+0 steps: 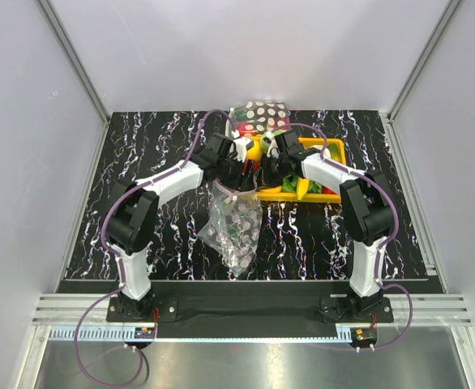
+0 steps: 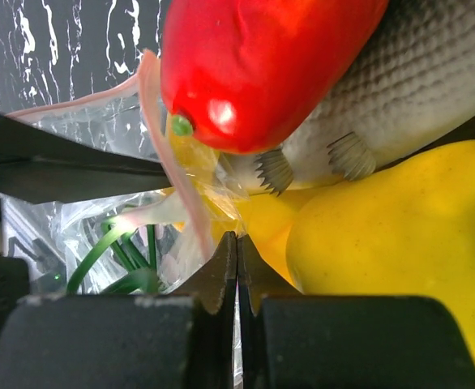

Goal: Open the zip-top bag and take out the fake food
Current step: Pick up the fake vegetable from the zipper food storage bag.

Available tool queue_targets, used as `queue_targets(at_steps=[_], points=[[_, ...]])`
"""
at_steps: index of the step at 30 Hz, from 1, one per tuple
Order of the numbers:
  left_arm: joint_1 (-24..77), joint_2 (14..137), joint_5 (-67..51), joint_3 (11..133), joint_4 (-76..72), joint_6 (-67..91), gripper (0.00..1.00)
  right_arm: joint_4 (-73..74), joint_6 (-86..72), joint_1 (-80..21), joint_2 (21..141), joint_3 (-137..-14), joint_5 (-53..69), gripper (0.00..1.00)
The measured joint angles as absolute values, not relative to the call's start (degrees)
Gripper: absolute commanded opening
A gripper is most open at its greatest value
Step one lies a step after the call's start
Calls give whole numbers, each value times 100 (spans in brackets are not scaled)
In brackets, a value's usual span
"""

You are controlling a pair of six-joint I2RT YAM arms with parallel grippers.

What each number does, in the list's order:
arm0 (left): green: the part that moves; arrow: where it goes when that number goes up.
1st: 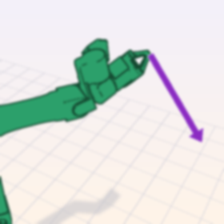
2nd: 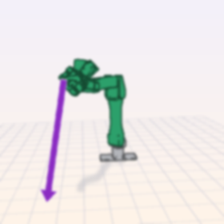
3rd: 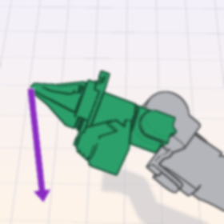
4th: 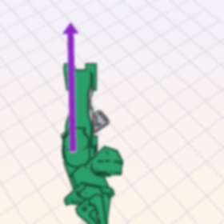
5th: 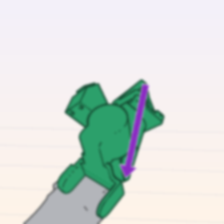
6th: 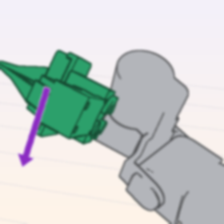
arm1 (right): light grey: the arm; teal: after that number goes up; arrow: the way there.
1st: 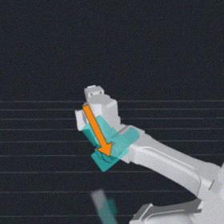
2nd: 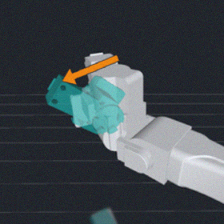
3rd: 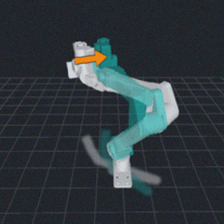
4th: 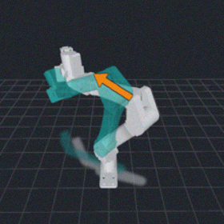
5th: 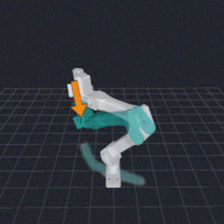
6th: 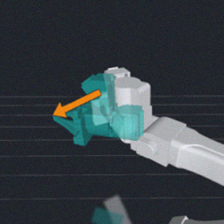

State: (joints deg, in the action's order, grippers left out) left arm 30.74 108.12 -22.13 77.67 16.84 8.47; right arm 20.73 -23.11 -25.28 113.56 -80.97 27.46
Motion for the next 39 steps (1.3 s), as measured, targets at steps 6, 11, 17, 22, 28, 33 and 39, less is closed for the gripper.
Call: queue_targets(at_steps=[6, 11, 17, 22, 28, 33, 39], points=[[3100, 10973, -2191, 7889, 1682, 867, 37, 1977, -2338, -2517, 11222, -7926, 2764, 0], [3096, 11054, -2088, 7896, 1728, 786, 7, 1957, -2357, -2523, 11093, -7872, 2814, 0], [3096, 10718, -2067, 7688, 1752, 775, 0, 1962, -2362, -2528, 11000, -7872, 2816, 0], [3094, 10186, -2049, 7603, 1791, 908, 0, 1986, -2331, -2571, 10956, -7872, 2799, 0], [3052, 9738, -1966, 7760, 1756, 1133, 0, 2080, -2250, -2766, 10881, -7872, 2790, 0], [2950, 9701, -1839, 7968, 1575, 1361, 0, 2095, -2191, -2882, 10724, -7872, 2777, 0], [2777, 9701, -1500, 8256, 1479, 1570, 0, 2112, -2073, -3002, 10484, -7839, 2742, 0]])
